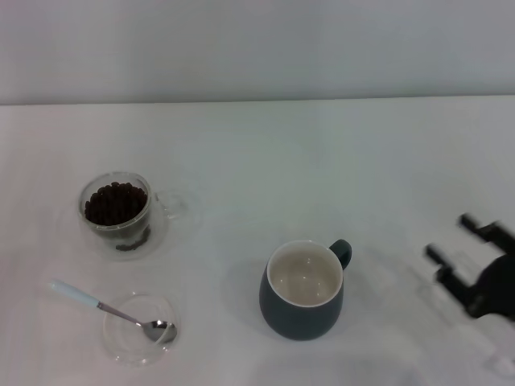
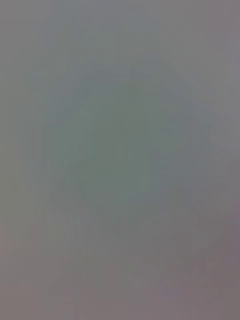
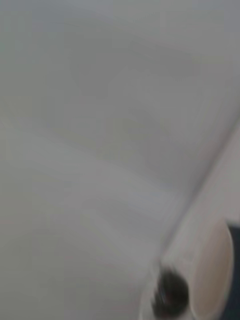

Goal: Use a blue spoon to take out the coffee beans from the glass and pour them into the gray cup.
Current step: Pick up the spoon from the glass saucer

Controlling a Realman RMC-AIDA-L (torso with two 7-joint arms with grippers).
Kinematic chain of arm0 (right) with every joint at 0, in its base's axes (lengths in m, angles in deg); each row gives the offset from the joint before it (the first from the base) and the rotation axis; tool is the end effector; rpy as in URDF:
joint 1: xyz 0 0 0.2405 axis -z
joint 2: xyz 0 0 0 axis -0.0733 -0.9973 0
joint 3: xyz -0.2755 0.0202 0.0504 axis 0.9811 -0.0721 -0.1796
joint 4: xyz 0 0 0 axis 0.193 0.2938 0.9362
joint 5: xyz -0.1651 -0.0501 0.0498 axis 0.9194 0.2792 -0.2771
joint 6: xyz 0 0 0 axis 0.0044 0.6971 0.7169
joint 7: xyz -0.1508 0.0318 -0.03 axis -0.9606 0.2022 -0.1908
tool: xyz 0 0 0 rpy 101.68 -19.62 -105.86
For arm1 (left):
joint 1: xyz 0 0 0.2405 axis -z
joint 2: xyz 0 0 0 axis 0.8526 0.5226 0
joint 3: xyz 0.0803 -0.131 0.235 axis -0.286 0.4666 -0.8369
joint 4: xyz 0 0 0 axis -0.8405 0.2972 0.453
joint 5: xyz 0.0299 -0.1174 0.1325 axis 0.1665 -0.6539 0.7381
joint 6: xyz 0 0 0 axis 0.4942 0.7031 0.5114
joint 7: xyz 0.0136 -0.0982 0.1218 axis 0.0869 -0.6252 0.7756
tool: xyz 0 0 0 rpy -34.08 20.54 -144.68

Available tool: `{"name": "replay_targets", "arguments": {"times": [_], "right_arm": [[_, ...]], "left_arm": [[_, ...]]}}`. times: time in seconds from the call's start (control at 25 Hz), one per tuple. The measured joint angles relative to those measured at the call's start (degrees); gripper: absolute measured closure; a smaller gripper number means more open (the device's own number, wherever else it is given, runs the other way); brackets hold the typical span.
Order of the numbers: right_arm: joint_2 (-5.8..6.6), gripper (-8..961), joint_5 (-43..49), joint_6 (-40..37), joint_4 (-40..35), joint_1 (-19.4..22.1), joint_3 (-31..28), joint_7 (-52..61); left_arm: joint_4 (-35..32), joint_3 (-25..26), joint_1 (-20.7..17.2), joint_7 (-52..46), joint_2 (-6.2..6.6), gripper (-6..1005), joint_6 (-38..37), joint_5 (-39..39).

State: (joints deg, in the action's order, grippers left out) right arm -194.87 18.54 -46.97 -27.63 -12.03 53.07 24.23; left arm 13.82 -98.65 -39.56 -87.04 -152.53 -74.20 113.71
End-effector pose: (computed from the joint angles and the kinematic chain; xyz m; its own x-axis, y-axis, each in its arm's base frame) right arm 0.3511 0.2080 -0.0225 0.8688 0.1423 -0.4743 -0.3596 -0.4773 -0.8018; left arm -0.3833 0.2832 0.0519 0.6318 -0.1667 0.7570 0.7747 0.1658 -0.6102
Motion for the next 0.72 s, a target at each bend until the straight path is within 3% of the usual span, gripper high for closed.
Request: {"name": "replay_targets", "arguments": {"times": [0.2,0.44,0.72], "right_arm": [[0.16,338,0.00,-4.74,0.77,0.39,-9.01,0.00],[0.31,338,0.00,-6.90,0.79,-2.09,-17.39,-1.39],[0.37,338,0.03,-7.17,-0.25,-4.23,-22.63,-3.88]], "left_arm": [[0.60,-0.02,-3.21,-16.02,0.00,300,-5.78,8.05],[1.04,-0.46,-6.17,-36.52,0.14,300,-8.13,16.50],[2.28,-5.66,-9.40,-54.00,0.19,299,-7.95,17.84]]}}
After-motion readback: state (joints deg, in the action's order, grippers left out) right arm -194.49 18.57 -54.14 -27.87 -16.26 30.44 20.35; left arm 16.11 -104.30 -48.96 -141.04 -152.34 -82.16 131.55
